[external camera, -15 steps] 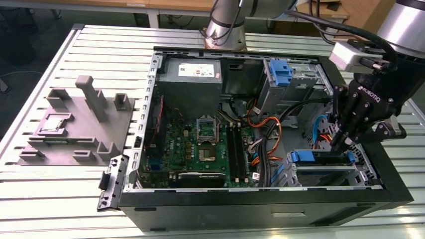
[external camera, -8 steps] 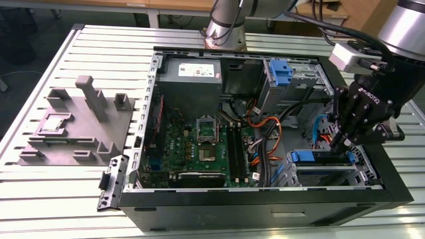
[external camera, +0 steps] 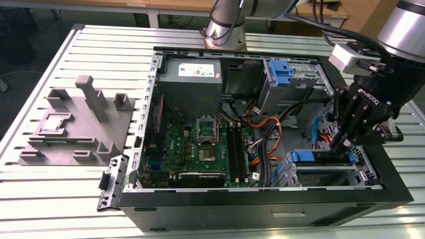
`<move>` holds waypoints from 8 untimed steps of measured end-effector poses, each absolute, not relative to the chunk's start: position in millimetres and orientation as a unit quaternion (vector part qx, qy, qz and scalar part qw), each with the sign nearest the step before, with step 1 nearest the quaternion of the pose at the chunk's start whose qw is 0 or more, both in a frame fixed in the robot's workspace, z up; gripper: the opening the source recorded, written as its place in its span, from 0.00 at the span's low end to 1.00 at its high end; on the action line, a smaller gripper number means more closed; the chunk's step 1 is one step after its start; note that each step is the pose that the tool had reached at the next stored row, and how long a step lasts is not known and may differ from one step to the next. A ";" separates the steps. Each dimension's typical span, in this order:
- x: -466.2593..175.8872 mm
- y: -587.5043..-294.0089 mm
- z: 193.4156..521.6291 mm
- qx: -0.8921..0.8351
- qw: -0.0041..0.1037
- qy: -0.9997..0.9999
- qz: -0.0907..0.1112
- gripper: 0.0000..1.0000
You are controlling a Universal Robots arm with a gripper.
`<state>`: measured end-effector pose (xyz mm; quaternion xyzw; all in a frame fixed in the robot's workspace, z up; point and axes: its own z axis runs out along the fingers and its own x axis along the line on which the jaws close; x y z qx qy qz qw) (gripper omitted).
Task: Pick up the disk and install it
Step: 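Insert the first disk wire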
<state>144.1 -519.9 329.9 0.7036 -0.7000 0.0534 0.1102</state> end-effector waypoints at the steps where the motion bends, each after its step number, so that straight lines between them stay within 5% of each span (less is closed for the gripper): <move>1: 144.1 -519.9 329.6 0.704 0.110 -0.700 0.053 0.16; 8: 144.7 -519.8 328.5 0.703 0.109 -0.700 0.053 0.16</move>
